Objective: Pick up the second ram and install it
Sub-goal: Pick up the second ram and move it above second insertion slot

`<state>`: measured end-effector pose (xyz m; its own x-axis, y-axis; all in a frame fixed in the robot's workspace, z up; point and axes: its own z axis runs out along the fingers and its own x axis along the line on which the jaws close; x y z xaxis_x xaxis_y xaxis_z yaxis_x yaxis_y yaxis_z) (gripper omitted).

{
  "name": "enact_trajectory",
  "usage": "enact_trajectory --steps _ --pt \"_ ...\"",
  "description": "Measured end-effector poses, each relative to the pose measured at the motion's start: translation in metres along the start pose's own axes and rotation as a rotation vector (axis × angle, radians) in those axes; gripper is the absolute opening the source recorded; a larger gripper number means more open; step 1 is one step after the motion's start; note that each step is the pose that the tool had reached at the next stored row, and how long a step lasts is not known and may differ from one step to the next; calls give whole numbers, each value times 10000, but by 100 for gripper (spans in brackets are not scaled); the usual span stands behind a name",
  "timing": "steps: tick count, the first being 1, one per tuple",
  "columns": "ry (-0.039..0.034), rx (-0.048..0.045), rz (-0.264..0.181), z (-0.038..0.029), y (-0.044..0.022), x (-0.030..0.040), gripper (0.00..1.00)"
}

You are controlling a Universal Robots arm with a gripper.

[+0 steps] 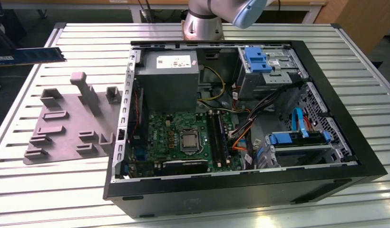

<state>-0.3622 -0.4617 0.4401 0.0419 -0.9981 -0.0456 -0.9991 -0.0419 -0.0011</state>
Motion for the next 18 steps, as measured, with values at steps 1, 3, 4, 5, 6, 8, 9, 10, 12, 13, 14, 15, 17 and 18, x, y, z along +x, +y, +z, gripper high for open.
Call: enact_trajectory --steps 1,3,4,5,6,8,9,10,12,13,14,15,17,18 --pt "0 0 0 0 -9 1 12" --pt "0 0 0 0 -28 1 12" --pt "0 0 0 0 -37 2 12" --pt "0 0 0 0 -45 2 12" --pt "0 0 0 0 -54 2 12" --pt "0 0 0 0 -70 3 12" --pt "0 0 0 0 -79 3 12" --pt "0 0 -1 0 -86 4 12" --pt "0 0 0 0 -102 4 12" --pt "0 0 -1 0 -110 5 12" --pt "1 -1 -1 -1 -118 5 12" --pt "0 0 0 0 -127 5 12" --pt "0 0 0 0 -144 6 12" --pt "0 0 0 0 -153 7 12"
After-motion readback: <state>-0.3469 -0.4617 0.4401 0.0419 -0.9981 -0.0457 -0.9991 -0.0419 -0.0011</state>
